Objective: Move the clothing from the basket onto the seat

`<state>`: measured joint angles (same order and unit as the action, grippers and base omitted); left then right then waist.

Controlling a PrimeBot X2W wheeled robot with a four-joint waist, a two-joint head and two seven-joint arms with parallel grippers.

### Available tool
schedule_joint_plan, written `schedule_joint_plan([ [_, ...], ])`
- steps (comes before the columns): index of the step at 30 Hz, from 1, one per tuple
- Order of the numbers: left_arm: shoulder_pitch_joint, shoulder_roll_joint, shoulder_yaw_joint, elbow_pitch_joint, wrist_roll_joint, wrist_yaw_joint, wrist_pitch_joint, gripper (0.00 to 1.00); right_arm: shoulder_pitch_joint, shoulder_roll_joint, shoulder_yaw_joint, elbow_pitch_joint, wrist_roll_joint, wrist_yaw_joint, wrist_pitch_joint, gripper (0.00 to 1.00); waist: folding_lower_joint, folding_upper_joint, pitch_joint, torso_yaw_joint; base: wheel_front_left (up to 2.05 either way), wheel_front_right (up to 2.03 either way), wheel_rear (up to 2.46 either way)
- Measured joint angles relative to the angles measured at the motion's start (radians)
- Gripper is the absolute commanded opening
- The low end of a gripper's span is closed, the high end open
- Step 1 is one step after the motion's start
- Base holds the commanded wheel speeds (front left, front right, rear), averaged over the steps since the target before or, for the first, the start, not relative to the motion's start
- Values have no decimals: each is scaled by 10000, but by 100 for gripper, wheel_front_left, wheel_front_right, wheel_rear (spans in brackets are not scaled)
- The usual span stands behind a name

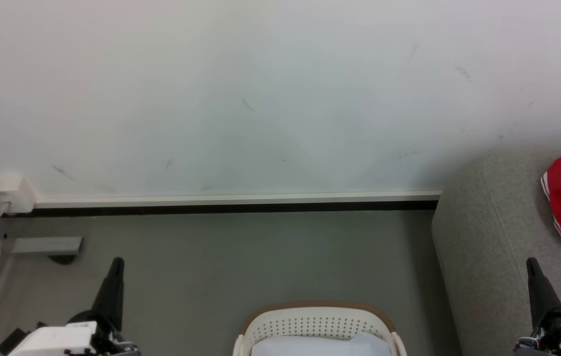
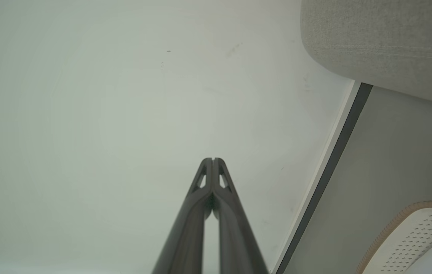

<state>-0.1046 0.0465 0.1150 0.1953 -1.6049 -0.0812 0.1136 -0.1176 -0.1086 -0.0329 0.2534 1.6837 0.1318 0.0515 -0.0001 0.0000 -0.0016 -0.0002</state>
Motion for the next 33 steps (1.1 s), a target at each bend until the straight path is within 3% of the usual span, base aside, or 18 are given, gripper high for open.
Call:
schedule_joint_plan([
  [33, -1, 0, 0, -2, -2, 0, 0, 0, 0, -134, 176, -12, 136, 0, -144, 0, 0, 0, 0, 0, 0, 0, 0],
])
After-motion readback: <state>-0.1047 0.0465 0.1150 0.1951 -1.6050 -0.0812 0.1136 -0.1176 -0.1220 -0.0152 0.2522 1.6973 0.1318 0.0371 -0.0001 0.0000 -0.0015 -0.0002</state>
